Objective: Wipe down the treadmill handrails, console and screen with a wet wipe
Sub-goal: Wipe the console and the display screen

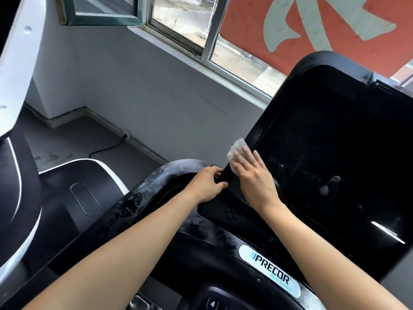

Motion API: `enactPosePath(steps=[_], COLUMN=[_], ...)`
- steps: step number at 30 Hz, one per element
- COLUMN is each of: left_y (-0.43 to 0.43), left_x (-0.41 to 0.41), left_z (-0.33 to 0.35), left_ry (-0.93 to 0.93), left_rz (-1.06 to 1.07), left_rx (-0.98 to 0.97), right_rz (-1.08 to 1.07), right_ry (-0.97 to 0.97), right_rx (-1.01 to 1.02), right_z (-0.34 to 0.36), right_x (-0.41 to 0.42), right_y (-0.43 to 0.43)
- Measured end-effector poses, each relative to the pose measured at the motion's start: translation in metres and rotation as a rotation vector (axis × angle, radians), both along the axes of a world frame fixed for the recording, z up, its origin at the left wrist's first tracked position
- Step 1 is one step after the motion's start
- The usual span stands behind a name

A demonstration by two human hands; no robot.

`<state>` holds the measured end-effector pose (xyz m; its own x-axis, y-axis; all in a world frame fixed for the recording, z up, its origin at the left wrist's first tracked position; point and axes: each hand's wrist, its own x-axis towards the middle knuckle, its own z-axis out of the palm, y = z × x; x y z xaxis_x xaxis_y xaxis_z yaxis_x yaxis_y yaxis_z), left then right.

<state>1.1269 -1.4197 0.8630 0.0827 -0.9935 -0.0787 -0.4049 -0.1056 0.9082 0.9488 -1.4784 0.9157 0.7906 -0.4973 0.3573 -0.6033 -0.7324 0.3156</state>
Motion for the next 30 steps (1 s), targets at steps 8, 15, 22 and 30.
enactPosePath(steps=[8, 15, 22, 30], left_y=[0.007, 0.013, 0.015, 0.020], left_x=[0.013, 0.017, 0.014, 0.014], left_z=[-0.015, -0.022, -0.034, -0.030], left_ry=[0.138, 0.142, 0.092, 0.110], left_rz=[0.006, -0.008, 0.025, 0.026], left_rx=[0.043, 0.093, 0.099, 0.147], right_rz=[0.105, -0.036, 0.146, -0.026], right_ry=[0.233, 0.128, 0.337, 0.129], right_rx=[-0.014, -0.019, 0.020, -0.006], right_z=[-0.025, -0.019, -0.040, -0.013], right_x=[-0.003, 0.005, -0.011, -0.008], right_y=[0.017, 0.018, 0.034, 0.019])
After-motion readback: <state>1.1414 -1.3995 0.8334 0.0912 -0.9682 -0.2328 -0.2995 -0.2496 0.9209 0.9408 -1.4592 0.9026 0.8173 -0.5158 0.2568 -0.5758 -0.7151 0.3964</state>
